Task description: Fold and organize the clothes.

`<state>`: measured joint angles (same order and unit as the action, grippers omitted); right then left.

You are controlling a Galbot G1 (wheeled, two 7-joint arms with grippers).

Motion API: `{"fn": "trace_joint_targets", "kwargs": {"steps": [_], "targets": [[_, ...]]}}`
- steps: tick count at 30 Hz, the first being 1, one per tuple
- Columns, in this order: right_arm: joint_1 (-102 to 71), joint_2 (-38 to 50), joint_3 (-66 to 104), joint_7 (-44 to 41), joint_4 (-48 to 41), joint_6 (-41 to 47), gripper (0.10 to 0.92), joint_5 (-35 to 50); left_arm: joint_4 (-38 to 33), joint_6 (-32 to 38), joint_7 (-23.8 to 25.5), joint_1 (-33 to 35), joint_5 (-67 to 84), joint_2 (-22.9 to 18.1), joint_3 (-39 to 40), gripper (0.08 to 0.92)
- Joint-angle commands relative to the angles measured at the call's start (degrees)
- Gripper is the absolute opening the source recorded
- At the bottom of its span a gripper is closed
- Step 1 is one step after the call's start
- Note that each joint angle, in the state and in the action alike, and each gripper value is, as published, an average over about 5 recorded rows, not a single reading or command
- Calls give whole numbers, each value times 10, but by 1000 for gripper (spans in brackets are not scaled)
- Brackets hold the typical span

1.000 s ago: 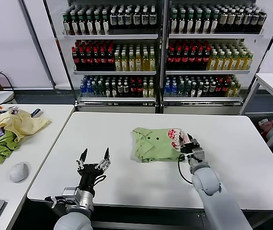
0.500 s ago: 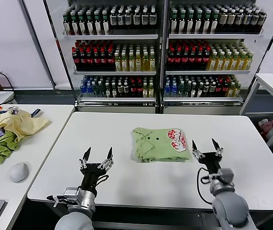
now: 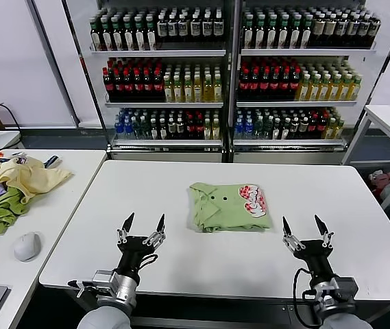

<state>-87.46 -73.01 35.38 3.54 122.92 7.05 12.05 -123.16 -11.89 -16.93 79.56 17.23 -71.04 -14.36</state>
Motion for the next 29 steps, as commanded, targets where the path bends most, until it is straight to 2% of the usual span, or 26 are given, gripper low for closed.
{"fn": "trace_joint_targets", "kwargs": {"steps": [1, 5, 11, 20, 29], "targets": [[-52, -16, 10, 14, 45, -26, 823, -18, -6, -15, 17, 10, -4, 1, 0, 823], [-48, -18, 3, 47, 38, -39, 823, -47, -11, -19, 23, 20, -13, 0, 0, 823], [-47, -13, -4, 42, 37, -30, 823, -62, -16, -24, 26, 29, -18, -3, -2, 823], [-44, 0, 8, 24, 46, 24, 823, 7, -26, -39, 21, 38, -22, -12, -8, 823], [-38, -3, 6, 24, 39, 29, 823, 7, -43, -40, 21, 57, -27, -16, -13, 823]]}}
